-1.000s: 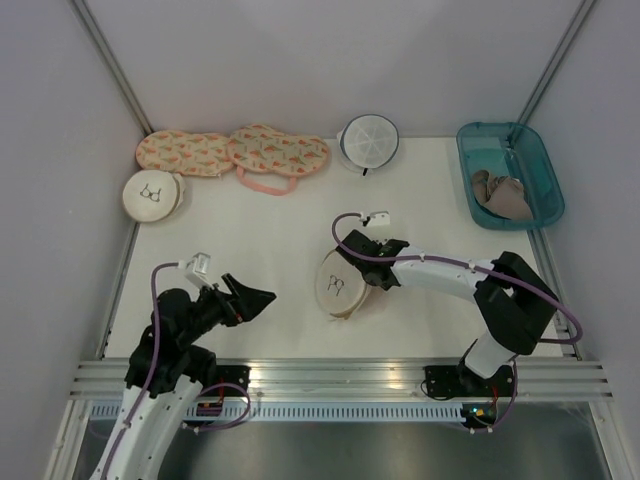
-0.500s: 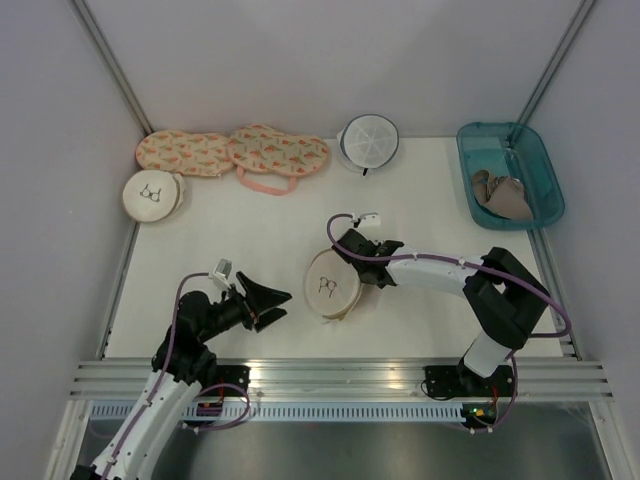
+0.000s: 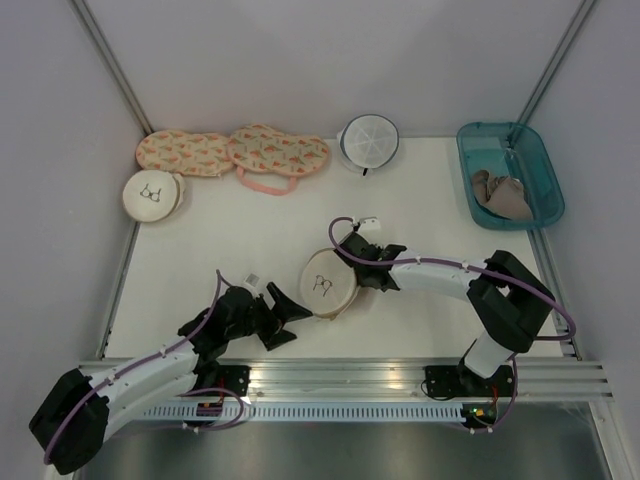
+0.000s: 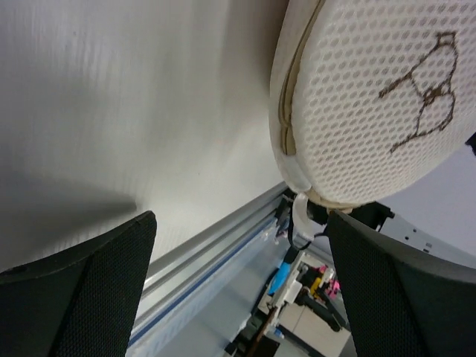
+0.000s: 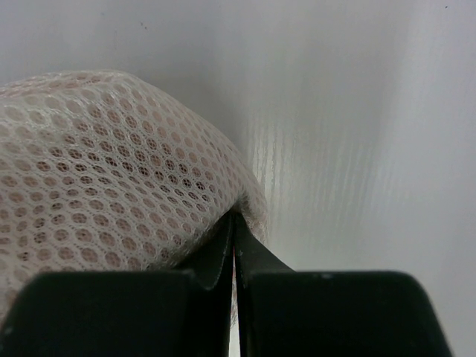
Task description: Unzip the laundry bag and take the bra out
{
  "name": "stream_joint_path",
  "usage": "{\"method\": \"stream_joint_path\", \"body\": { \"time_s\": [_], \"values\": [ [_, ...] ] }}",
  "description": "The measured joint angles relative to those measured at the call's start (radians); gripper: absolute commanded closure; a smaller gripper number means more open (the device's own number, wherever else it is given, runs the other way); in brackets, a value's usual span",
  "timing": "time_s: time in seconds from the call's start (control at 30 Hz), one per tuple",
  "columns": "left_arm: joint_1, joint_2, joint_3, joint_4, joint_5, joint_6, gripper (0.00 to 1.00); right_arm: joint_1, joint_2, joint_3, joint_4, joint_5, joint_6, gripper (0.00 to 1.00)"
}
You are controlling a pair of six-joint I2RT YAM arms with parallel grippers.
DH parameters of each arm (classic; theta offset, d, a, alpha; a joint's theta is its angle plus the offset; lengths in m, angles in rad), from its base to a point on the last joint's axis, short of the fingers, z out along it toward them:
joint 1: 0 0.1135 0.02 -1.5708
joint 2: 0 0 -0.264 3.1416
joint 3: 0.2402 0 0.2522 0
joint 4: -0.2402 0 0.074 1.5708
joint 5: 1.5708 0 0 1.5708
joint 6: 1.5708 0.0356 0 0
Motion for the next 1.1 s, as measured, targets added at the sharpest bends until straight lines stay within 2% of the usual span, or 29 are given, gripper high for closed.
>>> {"method": "stream_joint_path", "body": {
  "time_s": [0.1, 0.33, 0.57, 0.67, 0.77, 0.8, 0.87, 0.9, 0.97, 1.0, 1.1],
  "values": [
    [-0.001, 0.061, 0.012, 0.053, -0.063, 0.013, 0.01, 0.000, -0.009, -0.010, 0.007, -0.010, 0.000, 1.00],
    [-0.001, 0.085, 0.000, 0.255, -0.217, 0.013, 0.01, 0.001, -0.020, -0.032, 0.031, -0.022, -0.001, 0.99],
    [-0.001, 0.264, -0.013, 0.443, -0.275, -0.010, 0.01, 0.001, -0.020, -0.038, 0.063, -0.055, -0.004, 1.00],
    [-0.001, 0.358, -0.013, 0.534, -0.281, -0.028, 0.04, 0.001, -0.020, -0.040, 0.074, -0.069, -0.003, 1.00],
    [-0.001, 0.463, -0.013, 0.644, -0.282, -0.055, 0.24, 0.001, -0.020, -0.046, 0.090, -0.083, -0.002, 1.00],
    [-0.001, 0.492, -0.014, 0.677, -0.281, -0.062, 0.40, 0.001, -0.020, -0.048, 0.095, -0.085, -0.001, 1.00],
    [0.000, 0.545, -0.014, 0.753, -0.272, -0.081, 0.59, 0.001, -0.020, -0.055, 0.109, -0.095, 0.000, 1.00],
    [0.000, 0.567, -0.015, 0.786, -0.265, -0.090, 0.72, 0.001, -0.020, -0.056, 0.112, -0.099, 0.000, 0.99],
    [-0.001, 0.596, -0.015, 0.839, -0.256, -0.101, 0.85, 0.001, -0.021, -0.062, 0.120, -0.107, 0.000, 1.00],
    [-0.001, 0.602, -0.016, 0.858, -0.253, -0.102, 0.96, 0.001, -0.022, -0.066, 0.124, -0.108, 0.000, 0.99],
    [-0.001, 0.600, -0.017, 0.883, -0.245, -0.106, 0.98, 0.000, -0.034, -0.075, 0.128, -0.111, 0.000, 0.99]
  ]
}}
